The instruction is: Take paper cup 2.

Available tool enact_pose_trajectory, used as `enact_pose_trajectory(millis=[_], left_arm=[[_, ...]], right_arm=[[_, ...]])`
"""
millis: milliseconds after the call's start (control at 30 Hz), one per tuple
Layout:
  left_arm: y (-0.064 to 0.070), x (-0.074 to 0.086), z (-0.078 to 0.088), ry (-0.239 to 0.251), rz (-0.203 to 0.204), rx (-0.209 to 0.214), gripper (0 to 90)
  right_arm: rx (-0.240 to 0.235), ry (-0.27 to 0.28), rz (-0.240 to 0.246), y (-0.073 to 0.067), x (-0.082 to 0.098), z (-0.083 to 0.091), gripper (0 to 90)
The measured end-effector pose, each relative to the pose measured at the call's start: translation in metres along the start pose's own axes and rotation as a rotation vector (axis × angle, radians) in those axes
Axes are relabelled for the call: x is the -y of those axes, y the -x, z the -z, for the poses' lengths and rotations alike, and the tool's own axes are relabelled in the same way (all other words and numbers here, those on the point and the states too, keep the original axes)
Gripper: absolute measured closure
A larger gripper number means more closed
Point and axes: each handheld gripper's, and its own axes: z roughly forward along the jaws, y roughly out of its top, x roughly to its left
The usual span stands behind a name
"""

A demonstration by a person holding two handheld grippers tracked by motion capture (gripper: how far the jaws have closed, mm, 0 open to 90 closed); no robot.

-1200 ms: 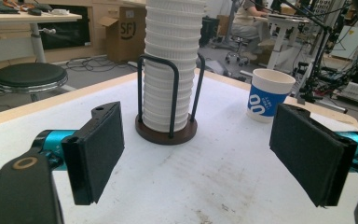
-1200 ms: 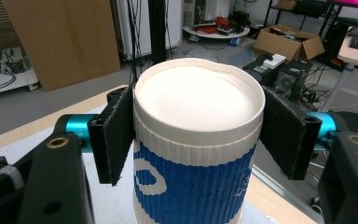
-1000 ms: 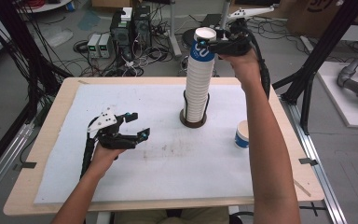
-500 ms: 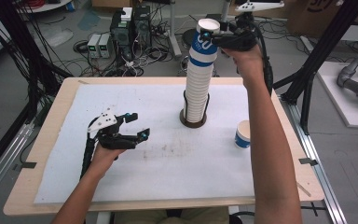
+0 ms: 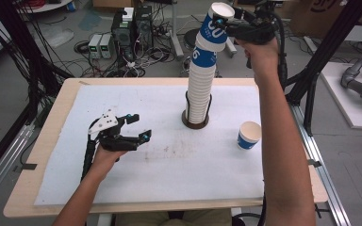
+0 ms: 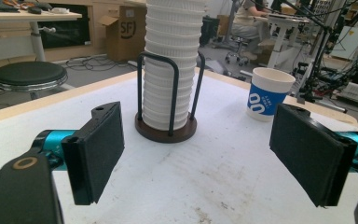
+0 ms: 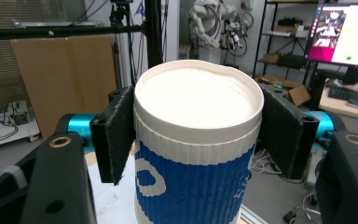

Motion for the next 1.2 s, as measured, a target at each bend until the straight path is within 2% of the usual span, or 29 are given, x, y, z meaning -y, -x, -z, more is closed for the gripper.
enact_pose_trajectory(millis=[300,500,833,933,1067,1200], left_arm=[[0.002,0.002,-0.001,0.0,-0.003,0.007,17.6],[0.003,0.003,0.0,0.008,-0.006,0.014,17.6],[0.006,0.007,-0.001,0.009,-0.007,0.028,17.5],[0.008,0.007,-0.002,0.011,-0.011,0.037,17.5],[0.009,0.009,-0.002,0.013,-0.016,0.049,17.3],[0.011,0.01,-0.002,0.01,-0.015,0.053,17.0]], right_arm=[[0.001,0.01,0.021,-0.005,-0.009,0.023,32.4],[-0.005,0.007,0.046,-0.009,-0.001,0.045,32.3],[-0.05,0.006,0.058,-0.019,0.032,0.082,32.3],[-0.069,-0.014,0.065,-0.024,0.046,0.088,32.3],[-0.094,-0.02,0.05,-0.028,0.067,0.093,32.3],[-0.105,-0.032,0.067,-0.036,0.091,0.095,32.3]])
